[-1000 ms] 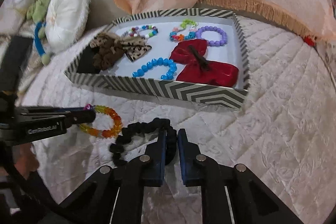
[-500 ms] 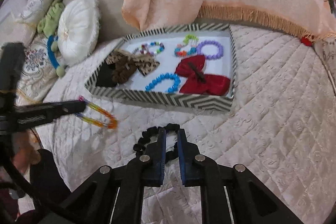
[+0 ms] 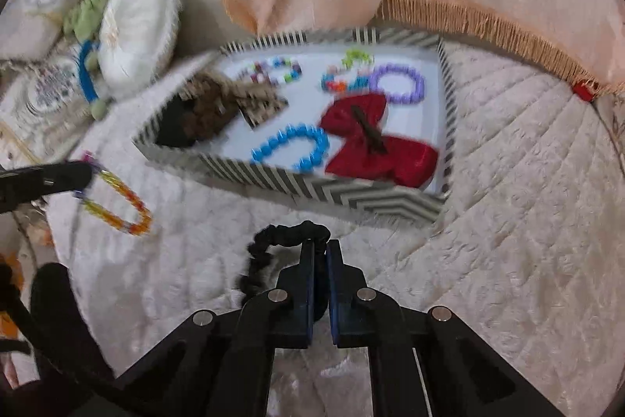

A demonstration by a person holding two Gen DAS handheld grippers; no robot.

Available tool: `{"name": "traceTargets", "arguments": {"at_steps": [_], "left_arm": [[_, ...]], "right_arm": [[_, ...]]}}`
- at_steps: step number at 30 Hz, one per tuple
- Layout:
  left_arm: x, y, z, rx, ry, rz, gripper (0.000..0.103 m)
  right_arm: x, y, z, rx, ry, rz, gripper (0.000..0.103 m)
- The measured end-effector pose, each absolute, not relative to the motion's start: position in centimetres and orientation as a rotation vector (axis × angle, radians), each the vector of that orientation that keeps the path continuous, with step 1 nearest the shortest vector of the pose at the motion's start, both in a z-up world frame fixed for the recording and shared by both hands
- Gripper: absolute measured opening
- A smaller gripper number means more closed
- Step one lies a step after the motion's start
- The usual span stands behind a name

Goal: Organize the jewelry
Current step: 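Carry the clips and black scrunchie into the tray and open both tools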

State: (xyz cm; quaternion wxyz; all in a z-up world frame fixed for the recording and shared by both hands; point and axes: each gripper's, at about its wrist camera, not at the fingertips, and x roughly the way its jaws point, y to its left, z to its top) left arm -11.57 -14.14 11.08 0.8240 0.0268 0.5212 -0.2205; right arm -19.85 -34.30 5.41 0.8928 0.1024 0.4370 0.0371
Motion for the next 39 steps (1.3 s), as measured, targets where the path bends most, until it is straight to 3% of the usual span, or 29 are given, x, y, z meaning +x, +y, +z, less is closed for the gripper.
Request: {"name": "traceTargets", "arguments": {"at_steps": [16,39], "left_arm": [[-11.4,-16.6,15.6,0.103,1.017,-0.489,0.015],[-8.3,-21.5,15.7,0.155,1.004,-0.51,0.015]], "right_arm": [[-21.9,-35.0,14.9,0.214,0.744,0.096,0.005],[-18.6,-37.0,14.7,0.233,0.759,0.091,0.005]]}}
